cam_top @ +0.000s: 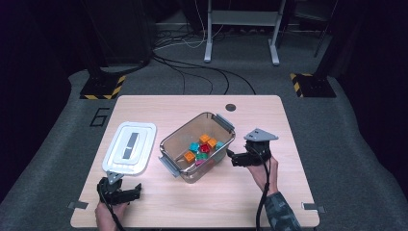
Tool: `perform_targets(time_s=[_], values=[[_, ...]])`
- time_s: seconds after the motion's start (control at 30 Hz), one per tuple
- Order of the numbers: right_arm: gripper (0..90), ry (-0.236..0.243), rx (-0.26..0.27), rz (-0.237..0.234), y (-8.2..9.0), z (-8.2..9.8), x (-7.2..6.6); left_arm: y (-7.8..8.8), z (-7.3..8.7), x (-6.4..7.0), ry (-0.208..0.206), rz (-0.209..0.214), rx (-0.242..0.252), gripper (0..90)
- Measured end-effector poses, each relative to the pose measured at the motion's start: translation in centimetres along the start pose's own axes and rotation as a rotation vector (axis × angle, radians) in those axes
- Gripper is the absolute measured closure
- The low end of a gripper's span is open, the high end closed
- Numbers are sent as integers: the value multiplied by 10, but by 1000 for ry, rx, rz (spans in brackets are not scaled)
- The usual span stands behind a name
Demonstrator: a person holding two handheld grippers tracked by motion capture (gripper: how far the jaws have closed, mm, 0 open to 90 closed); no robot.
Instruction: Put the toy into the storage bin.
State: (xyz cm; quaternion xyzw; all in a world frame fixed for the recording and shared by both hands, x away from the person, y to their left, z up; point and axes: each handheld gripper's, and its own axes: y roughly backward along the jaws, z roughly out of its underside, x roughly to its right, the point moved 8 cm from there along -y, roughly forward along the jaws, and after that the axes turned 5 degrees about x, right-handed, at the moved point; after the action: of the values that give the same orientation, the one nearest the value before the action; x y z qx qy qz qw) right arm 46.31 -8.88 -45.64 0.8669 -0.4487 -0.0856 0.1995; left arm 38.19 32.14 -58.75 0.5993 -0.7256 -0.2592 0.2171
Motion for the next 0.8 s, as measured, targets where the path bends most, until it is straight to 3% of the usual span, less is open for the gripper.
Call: perform_targets(time_s=[0.37,0.63,0.8], values=[[0,-80,-56,69,7,53,21,0,0,0,0,0,0,0],[0,-115,-128,105,9,96,30,0,0,0,1,0,0,0],[0,-116,-154,134,13,113,35,0,0,0,1,0,-1,0]])
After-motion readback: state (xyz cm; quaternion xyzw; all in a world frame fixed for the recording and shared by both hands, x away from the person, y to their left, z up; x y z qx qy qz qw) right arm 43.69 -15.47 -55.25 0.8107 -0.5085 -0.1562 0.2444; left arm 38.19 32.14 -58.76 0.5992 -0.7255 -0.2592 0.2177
